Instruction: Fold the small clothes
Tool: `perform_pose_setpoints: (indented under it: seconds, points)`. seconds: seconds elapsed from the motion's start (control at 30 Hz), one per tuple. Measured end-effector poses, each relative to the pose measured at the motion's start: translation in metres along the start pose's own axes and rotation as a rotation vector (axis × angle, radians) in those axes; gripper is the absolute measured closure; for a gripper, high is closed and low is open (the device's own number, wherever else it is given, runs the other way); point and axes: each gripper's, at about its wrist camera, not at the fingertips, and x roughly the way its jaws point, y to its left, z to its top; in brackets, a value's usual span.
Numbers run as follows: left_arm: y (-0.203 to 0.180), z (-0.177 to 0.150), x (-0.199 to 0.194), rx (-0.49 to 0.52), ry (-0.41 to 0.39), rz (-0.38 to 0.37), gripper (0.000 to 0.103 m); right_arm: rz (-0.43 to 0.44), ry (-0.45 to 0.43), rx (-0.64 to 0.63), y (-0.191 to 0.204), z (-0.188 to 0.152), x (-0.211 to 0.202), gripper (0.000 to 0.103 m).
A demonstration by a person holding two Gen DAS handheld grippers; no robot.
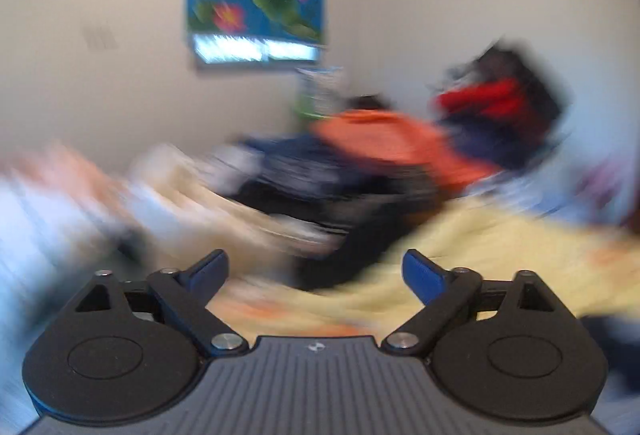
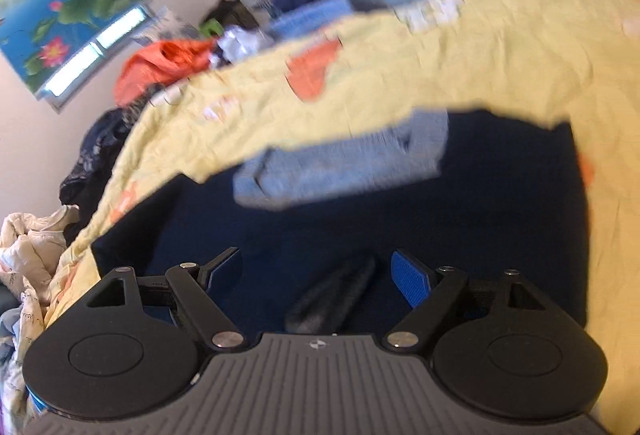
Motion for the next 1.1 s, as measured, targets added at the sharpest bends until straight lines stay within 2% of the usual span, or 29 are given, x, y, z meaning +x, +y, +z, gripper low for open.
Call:
perform_pose_setpoints:
  seconds: [0.07, 0.1, 0.17, 0.2, 0.3, 0.43, 0.53, 0.6, 0.67, 0.73, 0.77, 0.8, 0.83, 0.87, 0.9, 0.97, 1.03, 1.07, 1.1]
  points:
    - [-0.022, -0.035, 0.002, -0.118, 0.06, -0.155, 0.004, -0.009, 0.007, -0.057, 0.009, -0.008, 0.005, 0.027]
    - [-0.038, -0.054, 0.005, -0.151, 0.101, -0.212, 0.004, -0.017, 0.011, -0.1, 0.017, -0.011, 0.006, 0.046]
    - [-0.072, -0.09, 0.014, -0.181, 0.183, -0.313, 0.004, -0.049, 0.039, -0.161, 0.029, -0.014, 0.012, 0.079]
    - [-0.09, -0.103, 0.017, -0.179, 0.218, -0.357, 0.004, -0.055, 0.049, -0.177, 0.032, -0.015, 0.014, 0.083]
    - [-0.134, -0.128, 0.023, -0.134, 0.275, -0.459, 0.004, -0.06, 0.054, -0.21, 0.038, -0.009, 0.009, 0.086]
    - [-0.172, -0.125, 0.024, -0.019, 0.241, -0.565, 0.004, -0.099, -0.043, -0.336, 0.051, 0.018, -0.029, 0.086]
    - [-0.182, -0.11, 0.028, 0.009, 0.216, -0.61, 0.004, -0.2, -0.076, -0.44, 0.041, 0.041, -0.055, 0.086]
    - [-0.184, -0.107, 0.036, -0.009, 0.221, -0.646, 0.004, -0.274, -0.046, -0.434, 0.016, 0.053, -0.058, 0.086]
    - [-0.196, -0.107, 0.052, -0.03, 0.236, -0.653, 0.004, -0.293, 0.003, -0.375, -0.01, 0.056, -0.052, 0.086]
    - [-0.214, -0.106, 0.075, -0.023, 0.265, -0.641, 0.004, -0.296, 0.049, -0.355, -0.025, 0.047, -0.043, 0.086]
    - [-0.224, -0.107, 0.089, -0.004, 0.283, -0.61, 0.004, -0.298, 0.062, -0.348, -0.029, 0.042, -0.038, 0.085]
    - [-0.234, -0.109, 0.104, 0.017, 0.304, -0.563, 0.004, -0.295, 0.065, -0.335, -0.032, 0.038, -0.035, 0.082]
    - [-0.243, -0.111, 0.119, 0.039, 0.325, -0.527, 0.004, -0.297, 0.06, -0.319, -0.034, 0.034, -0.033, 0.073]
    - [-0.25, -0.114, 0.133, 0.056, 0.347, -0.504, 0.005, -0.298, 0.051, -0.307, -0.034, 0.031, -0.031, 0.051]
    - [-0.256, -0.116, 0.147, 0.066, 0.374, -0.48, 0.005, -0.298, 0.03, -0.296, -0.035, 0.03, -0.033, 0.032]
    - [-0.264, -0.122, 0.167, 0.088, 0.422, -0.453, 0.007, -0.3, -0.069, -0.279, -0.033, 0.032, -0.046, 0.029]
    - [-0.272, -0.13, 0.182, 0.111, 0.47, -0.449, 0.018, -0.326, -0.158, -0.263, -0.03, 0.037, -0.058, 0.03]
    - [-0.276, -0.135, 0.189, 0.12, 0.492, -0.435, 0.031, -0.308, -0.204, -0.251, -0.029, 0.04, -0.062, 0.03]
    - [-0.279, -0.14, 0.194, 0.131, 0.519, -0.422, 0.052, -0.261, -0.228, -0.247, -0.027, 0.041, -0.065, 0.03]
